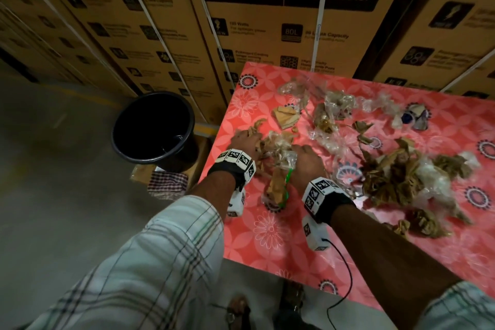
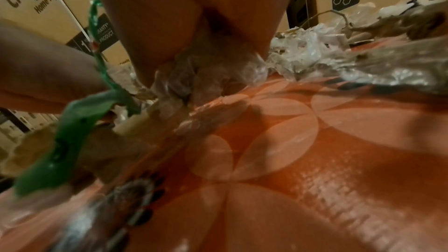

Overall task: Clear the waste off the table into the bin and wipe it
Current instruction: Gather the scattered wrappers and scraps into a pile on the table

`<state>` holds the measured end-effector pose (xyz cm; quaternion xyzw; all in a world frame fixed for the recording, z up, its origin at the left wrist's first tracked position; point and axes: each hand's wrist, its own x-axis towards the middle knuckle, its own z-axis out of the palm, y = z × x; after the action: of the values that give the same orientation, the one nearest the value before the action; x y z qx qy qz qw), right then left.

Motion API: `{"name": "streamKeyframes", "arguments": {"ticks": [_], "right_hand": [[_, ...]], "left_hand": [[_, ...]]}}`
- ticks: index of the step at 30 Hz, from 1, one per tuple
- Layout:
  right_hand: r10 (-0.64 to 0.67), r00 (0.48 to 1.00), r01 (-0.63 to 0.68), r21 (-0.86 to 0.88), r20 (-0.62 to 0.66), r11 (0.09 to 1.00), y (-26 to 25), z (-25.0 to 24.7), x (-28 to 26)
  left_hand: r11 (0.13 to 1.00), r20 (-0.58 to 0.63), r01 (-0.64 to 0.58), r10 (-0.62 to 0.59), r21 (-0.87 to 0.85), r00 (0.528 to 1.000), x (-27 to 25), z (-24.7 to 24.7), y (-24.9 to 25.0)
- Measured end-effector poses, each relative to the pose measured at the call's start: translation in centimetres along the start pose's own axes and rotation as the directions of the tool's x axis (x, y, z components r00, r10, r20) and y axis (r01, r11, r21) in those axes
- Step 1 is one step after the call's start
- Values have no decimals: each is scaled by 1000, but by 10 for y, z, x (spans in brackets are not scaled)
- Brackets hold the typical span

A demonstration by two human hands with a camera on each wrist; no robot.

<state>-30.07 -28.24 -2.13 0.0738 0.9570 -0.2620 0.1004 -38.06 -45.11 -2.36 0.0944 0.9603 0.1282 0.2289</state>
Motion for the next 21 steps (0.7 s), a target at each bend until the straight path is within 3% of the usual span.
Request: {"name": "streamKeyframes", "arguments": {"ticks": [8,11,16,21], "right_hand": [[51,998,-50,-33,26,998,2,17,-11],[52,998,-51,-38,42,998,0,19,-16],[58,993,-60,14,103,998,7,21,-21],[24,991,-32,62,131,998,17,26,-25]], "left_hand": [[995,-137,-28,15,-91,990,-38,43,3],[987,-184,0,-30,-159,982,-47,58,15],[876,-169,-11,-81,-482,982,-59,69,24],[817,-157,-23,-83,-576,984,-76,68,27]]}}
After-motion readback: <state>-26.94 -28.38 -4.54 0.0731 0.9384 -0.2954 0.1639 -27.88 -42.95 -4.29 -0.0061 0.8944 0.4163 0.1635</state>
